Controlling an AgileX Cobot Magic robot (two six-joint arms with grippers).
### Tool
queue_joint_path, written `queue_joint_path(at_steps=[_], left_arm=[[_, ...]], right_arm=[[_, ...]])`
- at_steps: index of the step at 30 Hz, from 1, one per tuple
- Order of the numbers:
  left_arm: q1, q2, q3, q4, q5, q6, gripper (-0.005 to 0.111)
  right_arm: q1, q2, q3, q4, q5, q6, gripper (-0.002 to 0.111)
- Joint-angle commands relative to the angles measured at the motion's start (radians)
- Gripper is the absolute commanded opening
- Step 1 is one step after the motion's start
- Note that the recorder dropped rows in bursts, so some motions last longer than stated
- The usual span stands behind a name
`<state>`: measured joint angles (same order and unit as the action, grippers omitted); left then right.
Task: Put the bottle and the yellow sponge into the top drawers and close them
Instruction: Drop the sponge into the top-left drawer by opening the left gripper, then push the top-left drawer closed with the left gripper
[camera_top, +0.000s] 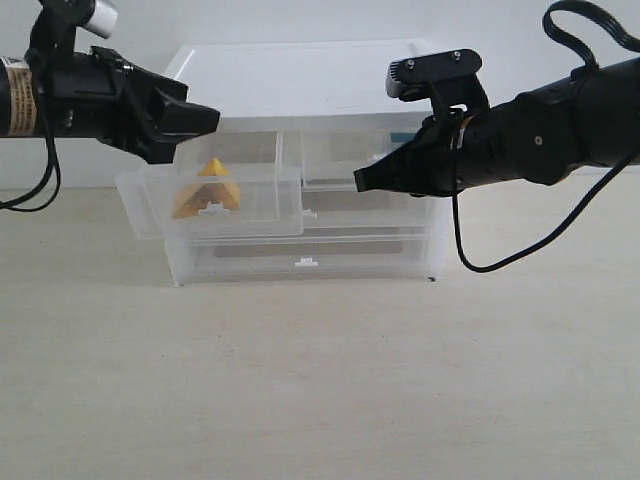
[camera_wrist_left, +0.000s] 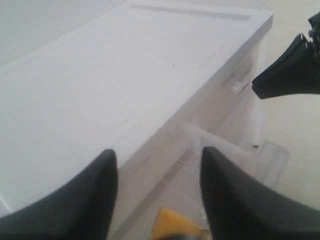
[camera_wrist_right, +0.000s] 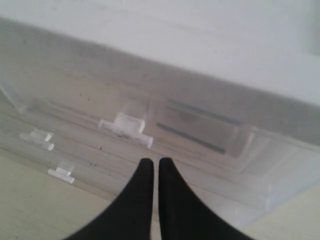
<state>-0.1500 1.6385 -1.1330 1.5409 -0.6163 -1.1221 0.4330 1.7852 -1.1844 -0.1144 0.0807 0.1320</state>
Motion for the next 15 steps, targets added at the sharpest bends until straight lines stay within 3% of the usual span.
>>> queue_joint_path(at_steps=[1, 3, 8, 9, 13, 15], left_arm=[[0.003, -0.088, 0.078, 0.017, -0.027, -0.087, 0.016], [0.003, -0.140, 0.164, -0.025, -0.050, -0.075, 0.004], [0.001, -0.276, 0.530, -0.389, -0.107, 0.305, 0.004], [0.001, -0.264, 0.549, -0.431, -0.114, 0.331, 0.004], [0.001, -0.082, 0.571, -0.829, -0.152, 0.680, 0.004], [0.001, 0.009, 0.543, -0.875, -0.237, 0.723, 0.004]], right_arm=[[-0.004, -0.008, -0.003, 0.000, 0.000, -0.011, 0.000], [-0.004, -0.008, -0.003, 0.000, 0.000, -0.011, 0.000], [-0.004, -0.008, -0.003, 0.000, 0.004, -0.009, 0.000], [-0.004, -0.008, -0.003, 0.000, 0.006, -0.009, 0.000], [-0.004, -0.008, -0.003, 0.000, 0.015, -0.011, 0.000], [-0.004, -0.008, -0.003, 0.000, 0.011, -0.010, 0.000]])
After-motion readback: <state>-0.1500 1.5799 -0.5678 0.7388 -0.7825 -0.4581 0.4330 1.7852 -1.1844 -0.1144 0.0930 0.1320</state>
